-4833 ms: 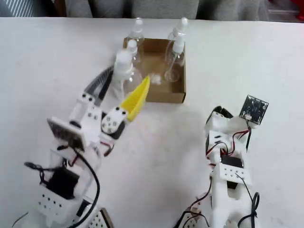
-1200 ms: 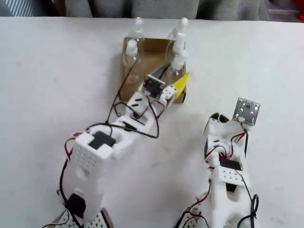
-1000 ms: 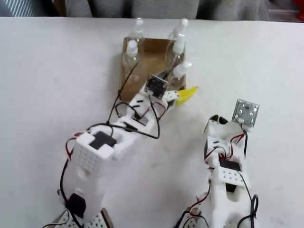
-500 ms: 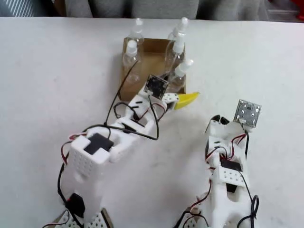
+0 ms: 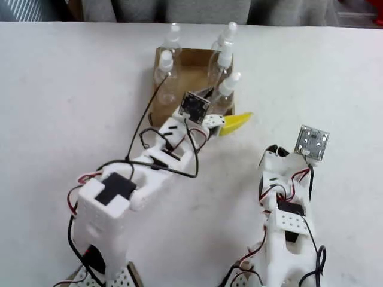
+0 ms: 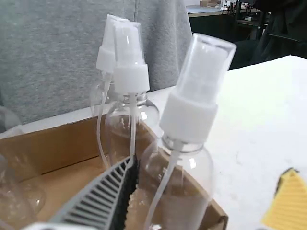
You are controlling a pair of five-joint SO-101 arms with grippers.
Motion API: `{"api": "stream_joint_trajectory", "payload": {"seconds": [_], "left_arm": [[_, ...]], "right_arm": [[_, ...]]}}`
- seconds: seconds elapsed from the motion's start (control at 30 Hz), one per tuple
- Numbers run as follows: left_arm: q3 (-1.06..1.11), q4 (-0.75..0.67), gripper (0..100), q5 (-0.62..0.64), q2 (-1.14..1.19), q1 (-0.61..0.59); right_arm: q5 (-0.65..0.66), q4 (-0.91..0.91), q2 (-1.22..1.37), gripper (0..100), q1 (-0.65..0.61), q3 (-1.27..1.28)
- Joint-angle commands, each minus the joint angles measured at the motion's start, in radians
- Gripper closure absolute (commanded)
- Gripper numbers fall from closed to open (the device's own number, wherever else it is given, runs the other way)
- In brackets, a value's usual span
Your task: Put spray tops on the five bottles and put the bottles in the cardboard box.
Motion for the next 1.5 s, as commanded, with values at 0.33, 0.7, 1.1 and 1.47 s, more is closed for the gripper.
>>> {"api": "stream_joint_trajectory", "payload": {"seconds": [0.33,0.7,1.1,1.47], "left_arm": [[0.060,0.107,57,-0.002,-0.251,0.042],[0.069,0.359,57,0.000,-0.472,0.035],[0.068,0.614,57,-0.002,-0.707,0.033],[0.060,0.953,58,0.003,-1.009,0.035]], "right_arm": [[0.012,-0.016,0.001,97.4,0.007,-0.008],[0.012,-0.016,0.001,97.4,0.005,-0.008],[0.012,-0.016,0.001,97.4,0.004,-0.008],[0.012,-0.016,0.001,97.4,0.002,-0.008]]}}
